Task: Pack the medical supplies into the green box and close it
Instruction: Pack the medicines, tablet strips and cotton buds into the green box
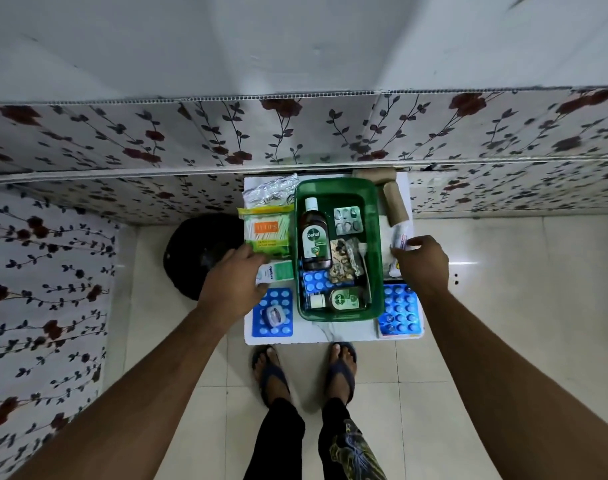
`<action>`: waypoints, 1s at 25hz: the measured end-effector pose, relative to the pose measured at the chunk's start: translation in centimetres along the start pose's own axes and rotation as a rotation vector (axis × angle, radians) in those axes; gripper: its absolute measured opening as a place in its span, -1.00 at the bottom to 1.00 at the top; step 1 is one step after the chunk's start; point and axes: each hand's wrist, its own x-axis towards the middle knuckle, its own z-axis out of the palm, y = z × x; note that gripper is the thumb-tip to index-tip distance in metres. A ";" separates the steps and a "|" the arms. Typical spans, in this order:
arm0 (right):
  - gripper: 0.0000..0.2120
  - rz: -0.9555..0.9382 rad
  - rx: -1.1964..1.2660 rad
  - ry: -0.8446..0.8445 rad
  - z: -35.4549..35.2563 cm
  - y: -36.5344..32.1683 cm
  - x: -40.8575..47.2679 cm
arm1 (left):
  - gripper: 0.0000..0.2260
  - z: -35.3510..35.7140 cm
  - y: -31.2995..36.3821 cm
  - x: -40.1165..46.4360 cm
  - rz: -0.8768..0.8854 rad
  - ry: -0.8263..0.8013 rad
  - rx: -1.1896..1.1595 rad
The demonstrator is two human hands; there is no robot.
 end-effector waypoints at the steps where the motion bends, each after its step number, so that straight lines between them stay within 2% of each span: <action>1: -0.63 0.014 0.023 0.001 0.0 0.0 -0.1 | -0.61 -0.6 0.1 -0.5 -0.014 -0.002 -0.015; 5: -0.65 0.044 0.089 -0.004 -1.2 -0.3 -1.1 | -0.75 -5.3 1.6 -4.1 -0.185 0.093 -0.249; 7: -0.66 0.034 0.132 0.030 -2.2 -0.9 -1.6 | -0.73 -7.6 4.2 -4.0 -0.224 0.146 -0.444; 9: -0.70 0.018 0.237 0.067 -3.5 -1.8 -2.1 | -0.65 -8.8 8.0 -1.7 -0.215 0.161 -0.538; 14: -0.78 -0.057 0.457 0.052 -5.4 -3.1 -2.8 | -0.71 -5.1 14.6 5.8 -0.250 0.109 -0.440; 18: -0.81 -0.063 0.492 0.021 -5.8 -2.6 -2.3 | -0.73 -1.5 16.2 8.2 -0.284 0.048 -0.465; 21: -0.82 -0.074 0.457 -0.004 -5.7 -2.3 -2.2 | -0.86 -0.5 16.1 8.5 -0.274 0.016 -0.504; 25: -0.76 -0.099 0.419 -0.046 -5.1 -3.4 -2.8 | -0.75 -0.1 15.6 8.6 -0.267 0.017 -0.568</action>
